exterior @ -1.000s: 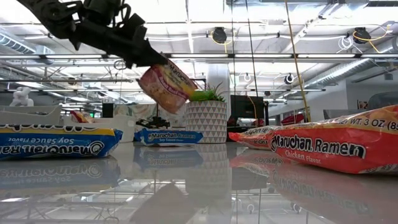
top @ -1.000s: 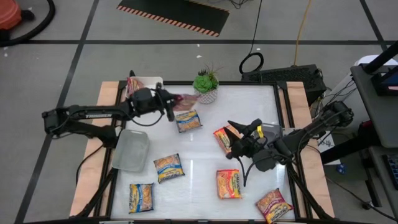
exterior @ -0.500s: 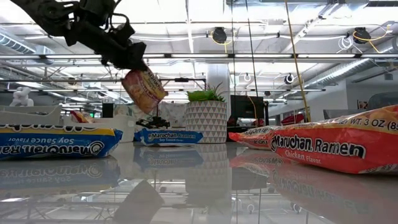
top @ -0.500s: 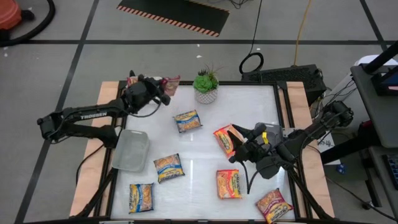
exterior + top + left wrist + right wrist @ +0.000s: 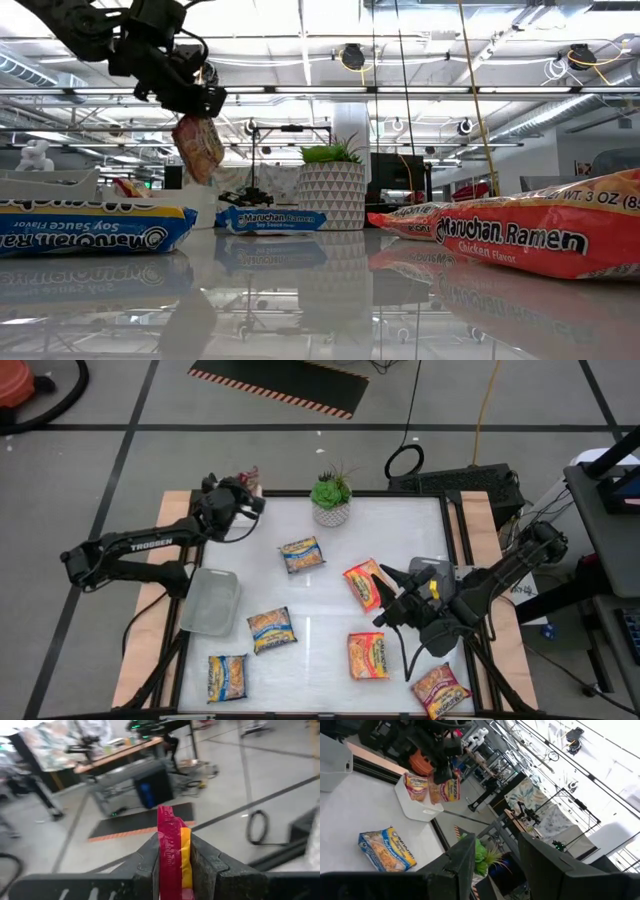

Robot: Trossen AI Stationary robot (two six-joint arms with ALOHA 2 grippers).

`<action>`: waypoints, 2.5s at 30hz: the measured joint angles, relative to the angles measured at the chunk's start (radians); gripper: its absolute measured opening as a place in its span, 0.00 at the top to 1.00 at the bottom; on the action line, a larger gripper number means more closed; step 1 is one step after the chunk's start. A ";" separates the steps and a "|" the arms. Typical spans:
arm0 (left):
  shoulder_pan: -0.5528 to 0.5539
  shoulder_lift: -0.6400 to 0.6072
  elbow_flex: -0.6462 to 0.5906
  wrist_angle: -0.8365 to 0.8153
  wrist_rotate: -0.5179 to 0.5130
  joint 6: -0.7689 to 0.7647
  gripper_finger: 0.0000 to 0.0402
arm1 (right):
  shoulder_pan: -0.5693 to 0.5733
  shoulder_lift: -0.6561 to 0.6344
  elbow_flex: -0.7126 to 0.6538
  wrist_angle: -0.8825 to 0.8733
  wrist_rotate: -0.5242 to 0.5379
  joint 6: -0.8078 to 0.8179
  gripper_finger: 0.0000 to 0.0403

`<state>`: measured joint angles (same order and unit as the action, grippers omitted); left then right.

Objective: Sort Maruchan noodles
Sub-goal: Put the left red noodle pack into the white bin

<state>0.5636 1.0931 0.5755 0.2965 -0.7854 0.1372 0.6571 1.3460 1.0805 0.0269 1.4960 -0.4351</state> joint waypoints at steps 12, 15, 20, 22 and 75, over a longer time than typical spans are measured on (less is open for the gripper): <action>0.026 0.000 0.000 -0.023 -0.197 0.010 0.80 | -0.012 0.000 0.000 0.001 -0.001 -0.022 0.64; 0.049 0.000 0.000 -0.059 -0.190 -0.021 0.80 | -0.020 0.000 0.000 0.003 -0.003 -0.030 0.64; 0.084 0.000 0.000 -0.165 -0.181 -0.101 0.80 | -0.023 0.000 0.000 0.008 -0.004 -0.063 0.64; 0.096 0.000 0.000 -0.175 -0.161 -0.126 0.80 | -0.023 0.000 0.000 0.008 -0.004 -0.076 0.64; 0.081 0.109 0.000 -0.566 -0.185 -0.406 0.79 | -0.034 -0.024 0.001 0.089 -0.004 -0.179 0.64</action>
<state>0.6446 1.2020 0.5758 -0.2691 -0.9706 -0.2687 0.6235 1.3221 1.0813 0.1162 1.4921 -0.6144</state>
